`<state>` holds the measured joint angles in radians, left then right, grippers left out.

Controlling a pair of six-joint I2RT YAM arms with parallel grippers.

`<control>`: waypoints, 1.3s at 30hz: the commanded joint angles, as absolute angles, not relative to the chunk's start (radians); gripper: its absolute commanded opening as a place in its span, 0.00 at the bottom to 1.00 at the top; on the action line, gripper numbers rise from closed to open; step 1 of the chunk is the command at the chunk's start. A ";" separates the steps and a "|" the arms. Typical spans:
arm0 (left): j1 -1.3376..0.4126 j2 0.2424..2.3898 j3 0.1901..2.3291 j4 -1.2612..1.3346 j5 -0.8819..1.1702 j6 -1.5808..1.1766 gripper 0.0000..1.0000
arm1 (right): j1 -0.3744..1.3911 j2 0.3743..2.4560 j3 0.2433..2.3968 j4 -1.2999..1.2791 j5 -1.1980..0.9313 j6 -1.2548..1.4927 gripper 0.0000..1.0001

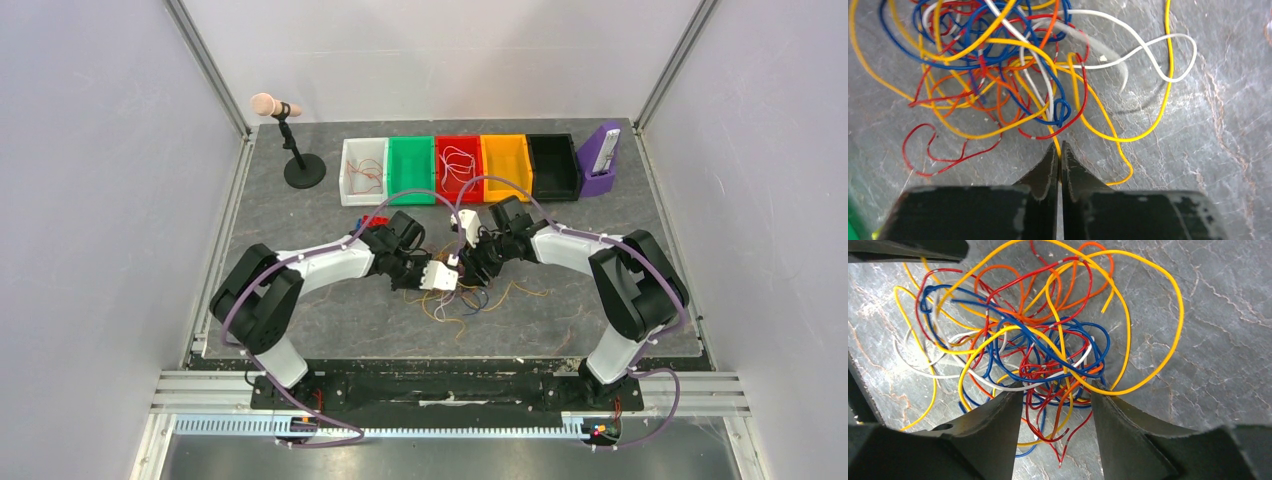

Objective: Untangle the cables

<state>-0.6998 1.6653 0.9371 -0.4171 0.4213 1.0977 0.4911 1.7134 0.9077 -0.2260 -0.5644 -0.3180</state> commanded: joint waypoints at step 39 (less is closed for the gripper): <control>-0.420 1.351 2.046 -0.399 0.429 0.305 0.02 | 0.332 1.507 0.976 -0.452 -0.551 -0.443 0.74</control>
<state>-0.4255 1.3170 2.0254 -0.4545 0.3958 0.3912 0.3408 1.6291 0.9104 -0.3855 -0.4587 -0.4526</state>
